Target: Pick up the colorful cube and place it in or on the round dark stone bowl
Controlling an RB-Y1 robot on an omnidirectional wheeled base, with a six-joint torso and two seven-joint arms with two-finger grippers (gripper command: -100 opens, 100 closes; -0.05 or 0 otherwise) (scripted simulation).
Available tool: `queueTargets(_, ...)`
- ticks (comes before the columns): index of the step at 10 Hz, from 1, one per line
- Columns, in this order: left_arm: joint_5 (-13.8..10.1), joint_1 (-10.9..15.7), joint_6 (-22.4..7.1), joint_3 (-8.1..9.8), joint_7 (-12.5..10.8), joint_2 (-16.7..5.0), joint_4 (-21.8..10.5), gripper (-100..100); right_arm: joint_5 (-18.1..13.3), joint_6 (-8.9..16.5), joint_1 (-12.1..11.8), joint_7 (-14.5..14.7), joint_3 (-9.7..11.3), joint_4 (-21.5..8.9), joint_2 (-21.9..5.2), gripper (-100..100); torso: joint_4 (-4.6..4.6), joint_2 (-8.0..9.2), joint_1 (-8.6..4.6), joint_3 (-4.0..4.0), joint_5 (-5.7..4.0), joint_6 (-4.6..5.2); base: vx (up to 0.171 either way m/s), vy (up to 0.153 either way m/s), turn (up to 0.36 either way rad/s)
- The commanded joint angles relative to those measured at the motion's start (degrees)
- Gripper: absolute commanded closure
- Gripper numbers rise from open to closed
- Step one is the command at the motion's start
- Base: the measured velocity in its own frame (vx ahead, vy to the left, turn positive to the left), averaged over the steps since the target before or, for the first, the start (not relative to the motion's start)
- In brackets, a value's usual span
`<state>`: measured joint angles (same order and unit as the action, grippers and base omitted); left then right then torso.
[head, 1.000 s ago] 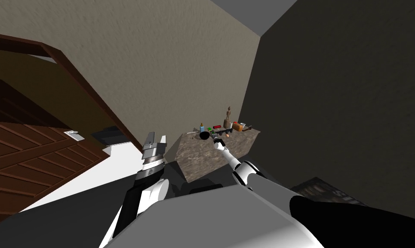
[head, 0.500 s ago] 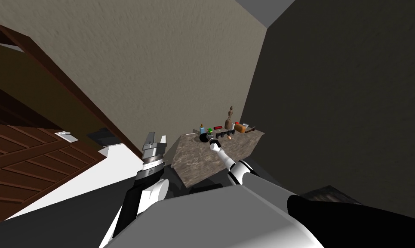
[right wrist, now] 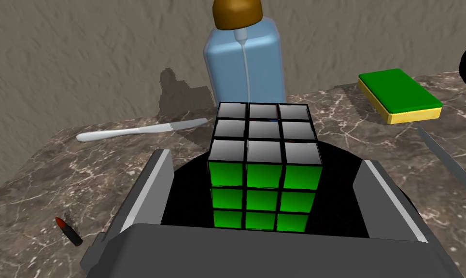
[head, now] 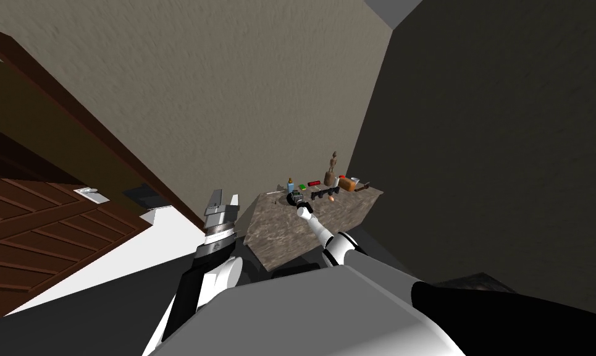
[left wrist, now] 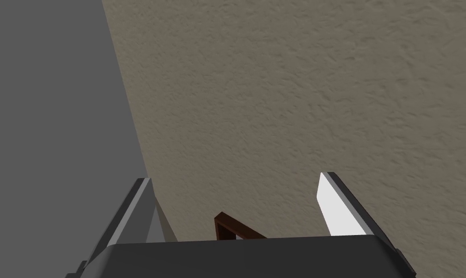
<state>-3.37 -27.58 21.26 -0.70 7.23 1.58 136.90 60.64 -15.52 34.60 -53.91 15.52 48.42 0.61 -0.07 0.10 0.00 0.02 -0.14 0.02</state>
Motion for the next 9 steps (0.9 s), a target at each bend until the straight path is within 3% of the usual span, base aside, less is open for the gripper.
queueTargets(1,0.0,0.0,0.0,0.00,0.0,0.0,0.0,0,0.0,0.0,0.0,0.0,0.0,0.0,0.0,-100,0.00,0.00,0.00,0.00,0.00,0.00,0.000,0.000,0.000)
queueTargets(4,0.0,0.0,0.0,0.00,0.0,0.0,0.0,0,0.0,0.0,0.0,0.0,0.0,0.0,0.0,-100,0.01,0.05,-0.03,0.03,-0.01,0.00,0.000,0.000,0.000)
queueTargets(5,0.0,0.0,0.0,0.00,0.0,0.0,0.0,0,0.0,0.0,0.0,0.0,0.0,0.0,0.0,0,0.02,0.06,-0.03,0.04,-0.01,0.00,0.000,0.000,0.000)
queueTargets(6,0.0,0.0,0.0,0.00,0.0,0.0,0.0,0,0.6,1.9,1.8,0.4,-0.9,-0.4,-0.3,-100,0.02,0.06,-0.03,0.04,-0.01,0.00,-0.018,0.027,-0.118)
queueTargets(9,0.0,0.0,0.0,0.00,0.0,0.0,0.0,0,1.5,4.6,4.4,1.1,-2.2,-1.1,-0.9,-100,0.05,0.17,0.18,0.10,0.04,-0.01,-0.032,0.055,-0.087)
